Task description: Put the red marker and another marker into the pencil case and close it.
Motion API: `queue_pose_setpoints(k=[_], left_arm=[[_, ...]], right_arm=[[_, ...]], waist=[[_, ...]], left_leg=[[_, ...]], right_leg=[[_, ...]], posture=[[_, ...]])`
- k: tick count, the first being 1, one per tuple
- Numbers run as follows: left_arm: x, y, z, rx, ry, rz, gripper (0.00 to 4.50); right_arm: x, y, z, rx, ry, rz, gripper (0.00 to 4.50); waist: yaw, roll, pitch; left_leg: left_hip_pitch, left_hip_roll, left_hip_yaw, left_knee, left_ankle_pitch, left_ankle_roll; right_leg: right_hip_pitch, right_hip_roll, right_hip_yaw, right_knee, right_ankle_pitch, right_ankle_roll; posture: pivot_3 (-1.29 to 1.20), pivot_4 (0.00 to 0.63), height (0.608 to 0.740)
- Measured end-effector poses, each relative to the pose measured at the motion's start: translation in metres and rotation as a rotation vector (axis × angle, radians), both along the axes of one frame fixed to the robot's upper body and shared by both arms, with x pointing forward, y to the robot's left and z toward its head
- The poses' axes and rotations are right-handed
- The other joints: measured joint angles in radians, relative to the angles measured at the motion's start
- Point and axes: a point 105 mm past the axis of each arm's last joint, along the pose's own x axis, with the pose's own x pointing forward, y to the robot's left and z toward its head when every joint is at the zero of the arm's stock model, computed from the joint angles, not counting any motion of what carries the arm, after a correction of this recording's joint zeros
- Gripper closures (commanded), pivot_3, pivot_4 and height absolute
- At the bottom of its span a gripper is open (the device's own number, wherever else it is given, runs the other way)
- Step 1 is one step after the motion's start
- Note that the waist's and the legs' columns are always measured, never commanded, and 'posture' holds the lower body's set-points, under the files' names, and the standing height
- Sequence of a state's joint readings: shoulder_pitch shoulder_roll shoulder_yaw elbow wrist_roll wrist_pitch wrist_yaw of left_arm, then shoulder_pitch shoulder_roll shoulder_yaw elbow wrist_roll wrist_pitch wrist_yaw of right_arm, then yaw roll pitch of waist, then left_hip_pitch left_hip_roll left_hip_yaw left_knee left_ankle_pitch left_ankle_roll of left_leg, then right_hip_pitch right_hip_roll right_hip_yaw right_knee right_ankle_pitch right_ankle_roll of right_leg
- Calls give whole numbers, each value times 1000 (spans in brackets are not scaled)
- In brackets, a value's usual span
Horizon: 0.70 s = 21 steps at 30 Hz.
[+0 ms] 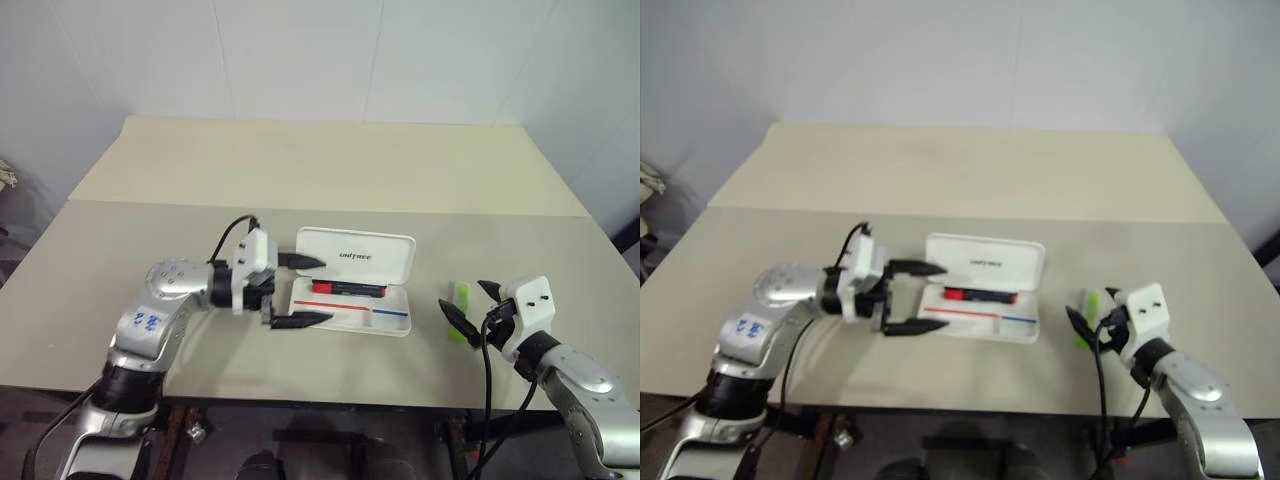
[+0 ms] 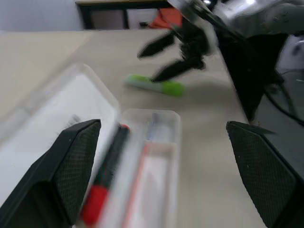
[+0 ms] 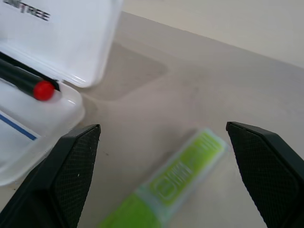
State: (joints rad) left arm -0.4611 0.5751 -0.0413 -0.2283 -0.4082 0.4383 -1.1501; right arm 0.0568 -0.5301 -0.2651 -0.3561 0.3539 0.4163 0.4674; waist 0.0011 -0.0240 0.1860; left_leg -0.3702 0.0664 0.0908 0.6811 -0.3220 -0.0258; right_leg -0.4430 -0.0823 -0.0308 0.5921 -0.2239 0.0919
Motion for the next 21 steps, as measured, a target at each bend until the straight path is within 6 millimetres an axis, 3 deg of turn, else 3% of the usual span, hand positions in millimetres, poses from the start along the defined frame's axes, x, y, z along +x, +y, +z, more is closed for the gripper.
queue_pose_setpoints(k=[2,6,15,21], left_arm=[[-5,10,-6,-2,48,4,6],[-4,27,0,-43,35,36,6],[-5,61,-11,-2,17,59,6],[-10,70,-15,22,23,68,6]], right_arm=[[-1,-2,-4,15,20,-22,0],[-1,-2,-9,37,41,-46,0],[14,4,-5,75,65,-83,0],[16,11,-16,88,124,-89,0]], waist=[[-2,0,0],[-3,0,0],[-8,0,0],[-3,0,0]], left_leg=[[0,0,0,0,0,0],[0,0,1,0,0,0],[1,0,2,-2,0,0],[0,0,2,-2,-1,1]], right_leg=[[0,0,1,0,0,0],[0,0,1,-1,-2,-3],[-1,1,3,-1,-2,-3],[-1,0,3,-2,-2,-3]], posture=[[0,150,740],[0,150,740],[0,150,740],[0,150,740]])
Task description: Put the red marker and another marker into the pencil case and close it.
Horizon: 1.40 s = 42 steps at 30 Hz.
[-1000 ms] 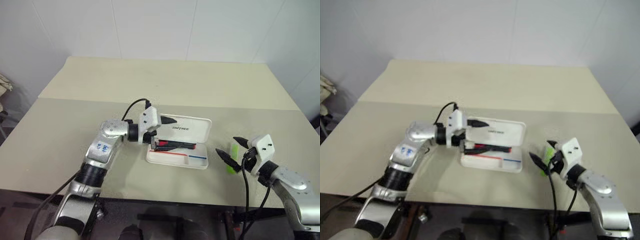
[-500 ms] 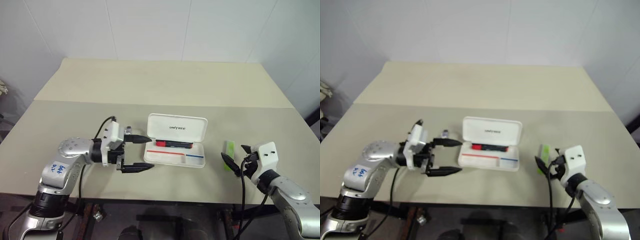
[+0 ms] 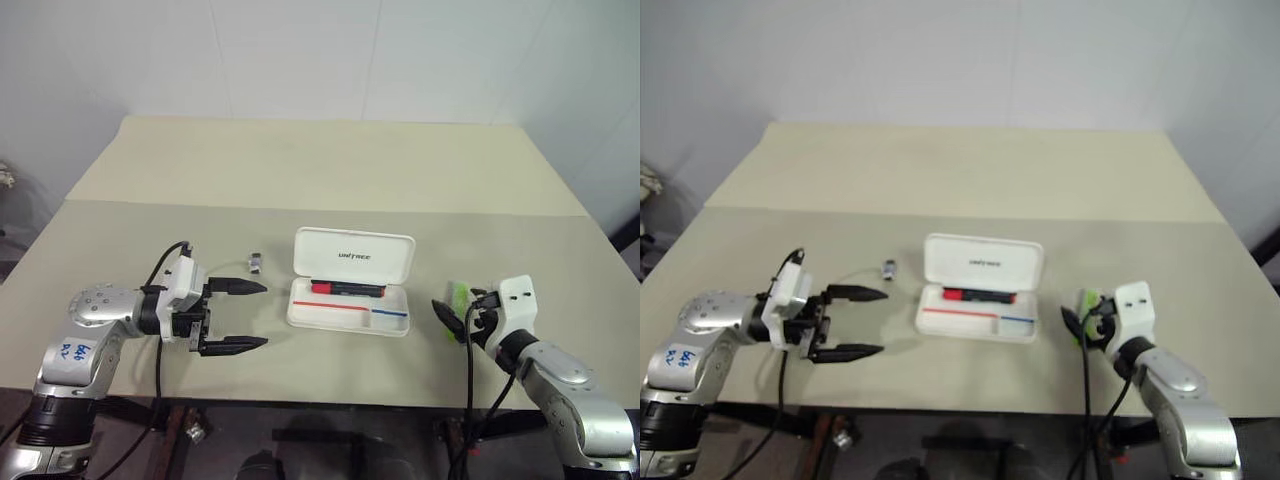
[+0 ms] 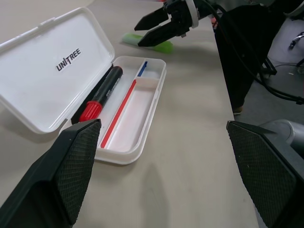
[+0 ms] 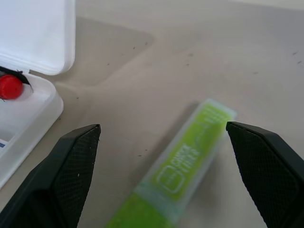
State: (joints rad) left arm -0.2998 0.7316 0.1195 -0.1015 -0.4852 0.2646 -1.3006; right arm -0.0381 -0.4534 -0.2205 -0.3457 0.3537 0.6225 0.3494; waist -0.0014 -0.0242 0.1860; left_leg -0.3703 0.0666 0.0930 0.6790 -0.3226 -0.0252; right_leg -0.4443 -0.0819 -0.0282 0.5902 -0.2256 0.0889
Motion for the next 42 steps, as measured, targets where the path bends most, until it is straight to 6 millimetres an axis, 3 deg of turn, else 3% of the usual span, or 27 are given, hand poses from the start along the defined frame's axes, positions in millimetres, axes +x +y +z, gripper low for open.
queue_pose_setpoints(k=[18,21,33,42], left_arm=[[2,5,4,1,-33,45,6],[3,5,4,0,-34,48,0],[1,6,0,-3,-21,57,0],[1,4,1,-25,-27,49,0]], right_arm=[[7,-10,-13,6,37,-108,0],[10,-8,-13,15,40,-114,580],[19,0,-1,14,-23,-94,4487],[21,14,0,18,-23,-22,4487]], waist=[[-4,0,0],[-6,0,0],[-7,-4,-3],[-13,-4,-2]], left_leg=[[0,0,1,0,0,0],[1,0,1,0,0,0],[1,0,1,-1,0,0],[1,0,1,-3,0,0]], right_leg=[[0,0,0,0,0,0],[0,0,1,0,0,0],[0,0,1,0,-1,-2],[-1,0,0,-1,0,0]], posture=[[0,150,740],[0,150,740],[0,150,740],[0,150,740]])
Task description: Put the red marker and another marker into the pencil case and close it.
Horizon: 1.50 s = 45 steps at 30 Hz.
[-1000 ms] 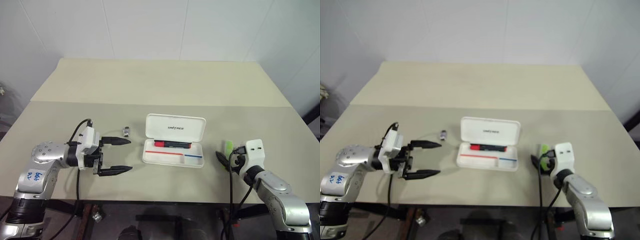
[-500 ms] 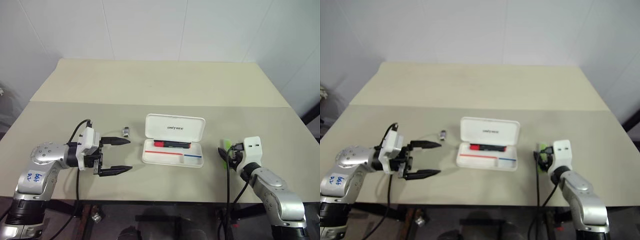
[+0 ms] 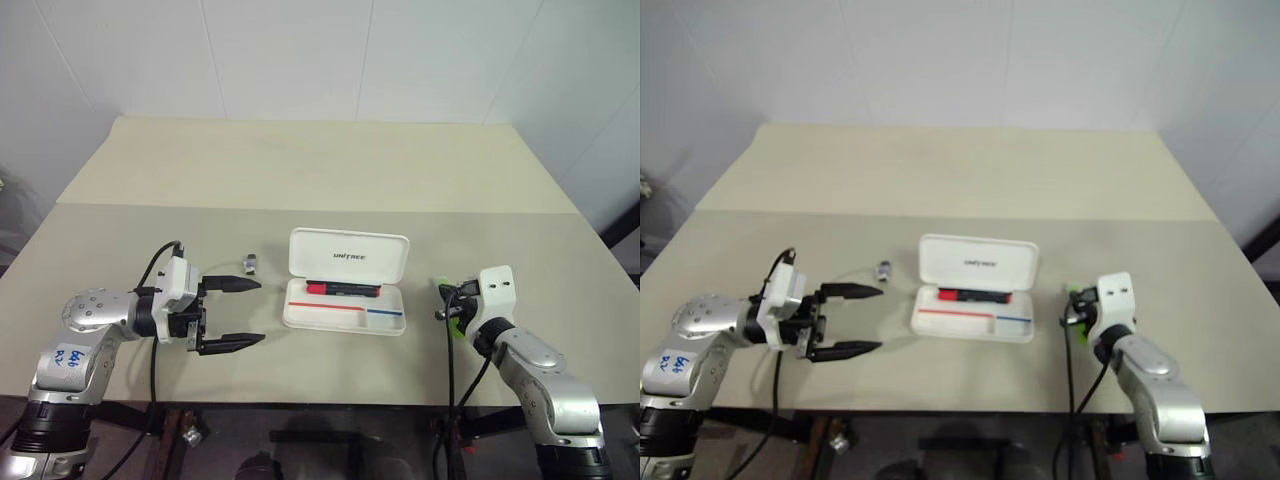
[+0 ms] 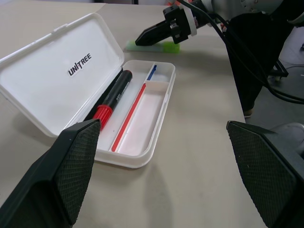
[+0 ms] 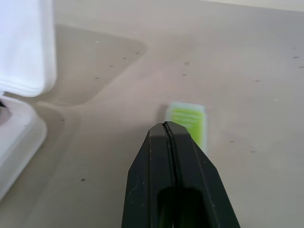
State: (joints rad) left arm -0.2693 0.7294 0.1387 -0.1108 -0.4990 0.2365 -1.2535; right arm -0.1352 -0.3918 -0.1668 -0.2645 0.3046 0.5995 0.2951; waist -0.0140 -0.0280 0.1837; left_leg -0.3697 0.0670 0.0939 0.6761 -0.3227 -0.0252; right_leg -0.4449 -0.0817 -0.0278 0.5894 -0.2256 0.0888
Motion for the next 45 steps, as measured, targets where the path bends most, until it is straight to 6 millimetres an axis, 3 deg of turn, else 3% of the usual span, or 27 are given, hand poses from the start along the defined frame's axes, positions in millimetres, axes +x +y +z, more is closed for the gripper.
queue_pose_setpoints(k=[3,6,14,21,32,42,45], left_arm=[[0,0,0,-3,0,0,0],[0,0,0,-3,0,0,0],[0,-1,0,-4,-1,0,0],[2,-2,3,-3,-13,-4,0],[2,-2,3,-5,-13,5,0],[1,-1,1,-5,-5,15,0],[0,-3,2,-2,-14,11,0]], right_arm=[[-1,1,0,-2,-4,11,4487],[-3,3,-1,0,-12,31,3901],[-10,13,6,53,-50,90,1156],[-9,2,13,63,-82,39,1156],[-6,-4,-5,48,72,-48,1156],[-3,-6,-6,21,127,-75,1156],[-1,-5,-6,7,130,-79,1788]], waist=[[-1,0,0],[-3,0,0],[-12,0,0],[-14,0,0],[-13,0,0],[-14,0,0],[-15,0,0]], left_leg=[[0,0,0,0,0,0],[0,0,0,-1,0,0],[0,0,0,-2,0,0],[0,0,0,-3,0,0],[0,0,0,-6,0,0],[1,0,1,-6,0,0],[1,0,1,-6,0,0]], right_leg=[[0,0,0,0,0,0],[0,0,0,0,0,0],[0,0,0,-1,0,0],[0,0,0,-1,0,1],[-1,0,0,-2,0,1],[-1,0,0,-3,0,1],[-1,0,0,-3,0,1]], posture=[[0,150,740],[0,150,740],[0,150,740],[0,150,740],[0,150,740],[0,150,740],[0,150,740]])
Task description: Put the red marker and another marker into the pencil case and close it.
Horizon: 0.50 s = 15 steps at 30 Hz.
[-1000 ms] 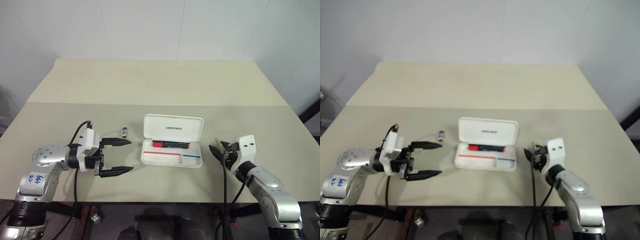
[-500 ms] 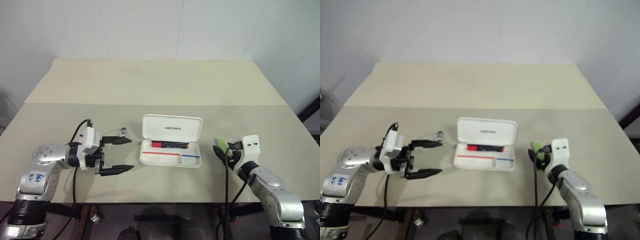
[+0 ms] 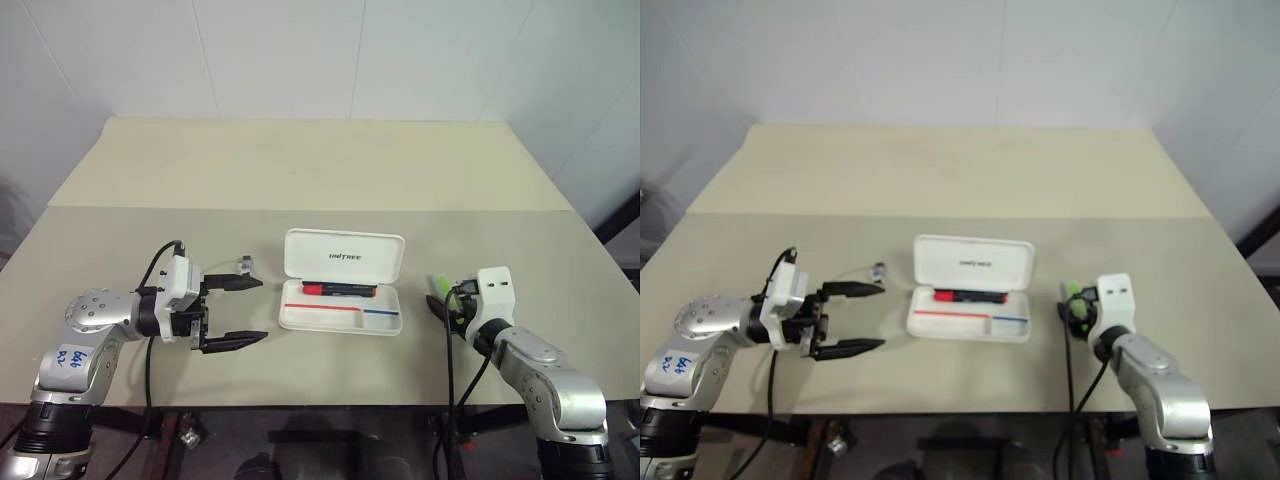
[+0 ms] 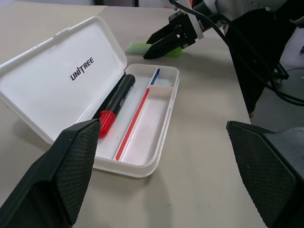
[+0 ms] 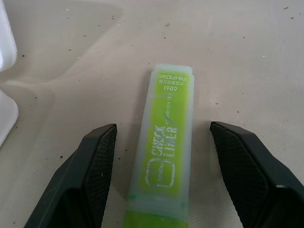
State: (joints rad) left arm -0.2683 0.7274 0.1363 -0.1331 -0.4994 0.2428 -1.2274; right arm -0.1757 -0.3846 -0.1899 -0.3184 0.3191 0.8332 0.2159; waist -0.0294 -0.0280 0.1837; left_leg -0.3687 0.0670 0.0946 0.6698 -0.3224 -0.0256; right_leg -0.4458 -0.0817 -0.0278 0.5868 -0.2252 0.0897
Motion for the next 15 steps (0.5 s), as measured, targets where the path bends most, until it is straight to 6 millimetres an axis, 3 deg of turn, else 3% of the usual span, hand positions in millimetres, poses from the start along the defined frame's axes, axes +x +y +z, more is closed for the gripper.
queue_pose_setpoints(k=[5,15], left_arm=[[-1,-1,1,3,0,0,0],[-2,-2,1,1,9,6,0]], right_arm=[[3,7,1,-13,0,23,3411],[6,9,3,-11,-12,47,3395]], waist=[[1,0,0],[0,0,0]], left_leg=[[0,0,0,0,0,0],[0,0,0,-1,0,0]], right_leg=[[0,0,0,0,0,0],[0,0,0,0,0,0]], posture=[[0,150,740],[0,150,740]])
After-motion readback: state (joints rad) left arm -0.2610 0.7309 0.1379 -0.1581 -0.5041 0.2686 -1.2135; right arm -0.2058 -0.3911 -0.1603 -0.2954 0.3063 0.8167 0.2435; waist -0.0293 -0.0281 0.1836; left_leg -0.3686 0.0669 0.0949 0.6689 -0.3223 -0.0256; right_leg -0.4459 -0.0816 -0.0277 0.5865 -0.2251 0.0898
